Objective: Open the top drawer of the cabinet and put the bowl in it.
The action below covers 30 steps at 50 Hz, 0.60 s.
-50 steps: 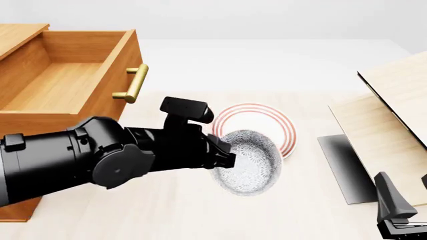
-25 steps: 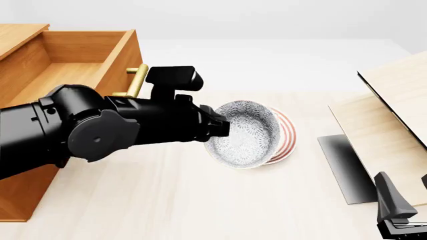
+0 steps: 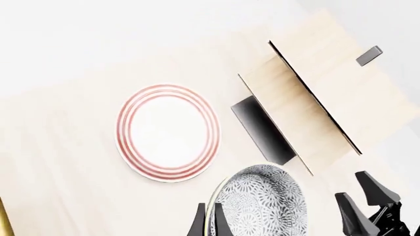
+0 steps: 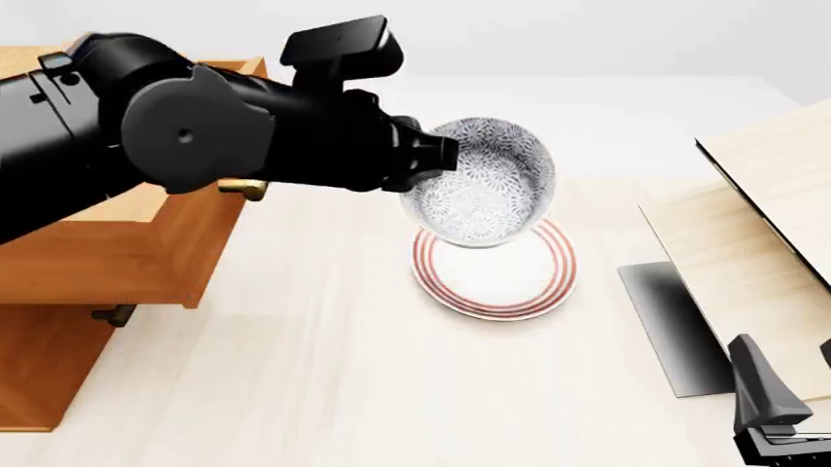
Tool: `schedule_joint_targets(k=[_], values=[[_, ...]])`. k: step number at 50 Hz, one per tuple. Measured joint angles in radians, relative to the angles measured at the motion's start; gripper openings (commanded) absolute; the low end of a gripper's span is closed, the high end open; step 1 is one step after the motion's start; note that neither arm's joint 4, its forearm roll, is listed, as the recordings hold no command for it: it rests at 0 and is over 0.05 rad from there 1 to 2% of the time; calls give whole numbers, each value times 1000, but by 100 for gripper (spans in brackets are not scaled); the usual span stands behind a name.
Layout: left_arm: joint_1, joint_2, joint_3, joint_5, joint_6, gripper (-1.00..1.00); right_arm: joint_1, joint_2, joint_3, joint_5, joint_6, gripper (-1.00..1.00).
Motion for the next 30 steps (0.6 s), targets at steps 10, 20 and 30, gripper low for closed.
schedule_joint_targets(k=[10,20,30], values=[[23,51,-135,83,23,-100,0,0,0,0,0,100],[53,111,-263,151,41,-100,0,0,0,0,0,100],[88,157,-378,213,62,-100,0,0,0,0,0,100]])
